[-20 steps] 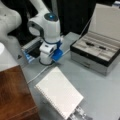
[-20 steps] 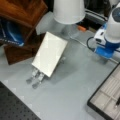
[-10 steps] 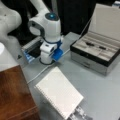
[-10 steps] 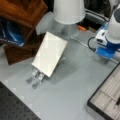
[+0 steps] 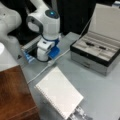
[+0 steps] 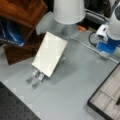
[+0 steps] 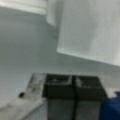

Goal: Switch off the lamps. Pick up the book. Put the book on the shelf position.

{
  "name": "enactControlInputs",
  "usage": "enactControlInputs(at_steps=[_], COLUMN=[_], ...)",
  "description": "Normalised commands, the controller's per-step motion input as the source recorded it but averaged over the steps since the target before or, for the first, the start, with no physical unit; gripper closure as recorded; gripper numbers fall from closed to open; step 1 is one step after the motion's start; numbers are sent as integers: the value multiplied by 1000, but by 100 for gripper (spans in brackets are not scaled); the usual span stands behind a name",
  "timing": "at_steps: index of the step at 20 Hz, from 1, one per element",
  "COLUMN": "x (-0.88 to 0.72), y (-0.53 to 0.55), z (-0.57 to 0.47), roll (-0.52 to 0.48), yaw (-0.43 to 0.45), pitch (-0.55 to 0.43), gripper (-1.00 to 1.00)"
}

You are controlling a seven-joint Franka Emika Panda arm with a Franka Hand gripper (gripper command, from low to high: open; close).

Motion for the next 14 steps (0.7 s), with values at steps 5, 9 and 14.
enactControlInputs(at_steps=[5,9,14], x=[-586,-479,-240], y=[-209,-287,-296], z=[34,71,124], roll=[102,127,165], yaw=[-41,-36,-11], pitch=[-442,-296,-239], gripper=[100,100,100])
